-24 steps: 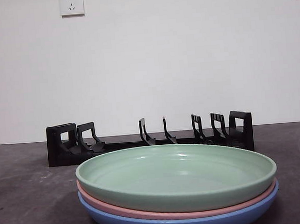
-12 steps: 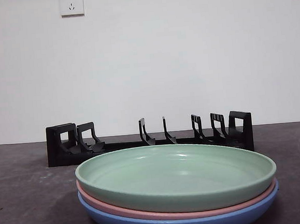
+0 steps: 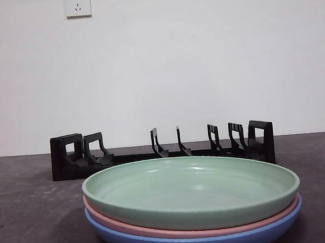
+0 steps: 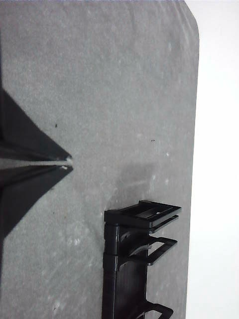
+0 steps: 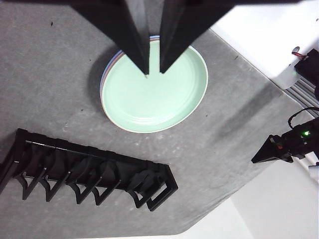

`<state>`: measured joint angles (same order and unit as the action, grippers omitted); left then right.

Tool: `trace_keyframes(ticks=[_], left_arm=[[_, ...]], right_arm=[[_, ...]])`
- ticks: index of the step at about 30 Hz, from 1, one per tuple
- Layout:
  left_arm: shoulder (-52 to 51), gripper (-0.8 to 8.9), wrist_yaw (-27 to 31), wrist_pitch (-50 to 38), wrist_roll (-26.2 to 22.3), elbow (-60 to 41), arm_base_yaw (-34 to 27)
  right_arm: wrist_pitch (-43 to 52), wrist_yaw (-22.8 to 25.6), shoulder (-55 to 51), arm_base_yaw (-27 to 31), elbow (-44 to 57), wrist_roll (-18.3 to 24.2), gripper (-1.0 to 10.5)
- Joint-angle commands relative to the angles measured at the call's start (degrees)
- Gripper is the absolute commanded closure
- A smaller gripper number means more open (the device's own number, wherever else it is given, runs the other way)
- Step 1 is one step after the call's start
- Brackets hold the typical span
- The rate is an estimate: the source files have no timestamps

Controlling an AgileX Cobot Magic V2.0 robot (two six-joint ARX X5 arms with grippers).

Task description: Place the plate

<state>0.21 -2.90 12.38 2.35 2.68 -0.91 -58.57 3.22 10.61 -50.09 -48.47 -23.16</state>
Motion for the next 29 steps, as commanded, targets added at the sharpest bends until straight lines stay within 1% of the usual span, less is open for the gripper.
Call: trace_keyframes(ticks=[1,19,21,23,27,28,29], left_arm=[[0.0,8.03,0.2,0.1,-0.1,-1.1,0.0],[0.0,8.03,0.2,-0.2,-0.1,-1.1,0.0],[0.0,8.03,0.2,-0.3,-0.1,-1.1,0.0],[0.0,8.03,0.2,-0.2,-0.1,-1.1,0.0],[0.0,8.03,0.2,-0.2,-0.1,-1.1,0.0],[0.0,8.03,0.2,-0.3,-0.1,-1.1,0.0],[0.0,8.03,0.2,-0.3,-0.1,-1.1,0.0]], right_arm=[[0.3,0.2,0.1,-0.4,-0.3,-0.4,9.1],[0.3,0.2,0.1,-0.4,-0.3,-0.4,9.1],[0.4,0.2,0.0,0.4,-0.3,-0.4,9.1],[0.5,0.2,-0.3,3.5,-0.3,-0.2,9.1],[3.6,1.0,-0.4,13.3,0.5,-0.2,9.1],[4.8,1.8,-0.4,16.2,0.8,0.2,9.1],[5.8,2.6,-0.4,18.9,1.3,1.7,9.1]])
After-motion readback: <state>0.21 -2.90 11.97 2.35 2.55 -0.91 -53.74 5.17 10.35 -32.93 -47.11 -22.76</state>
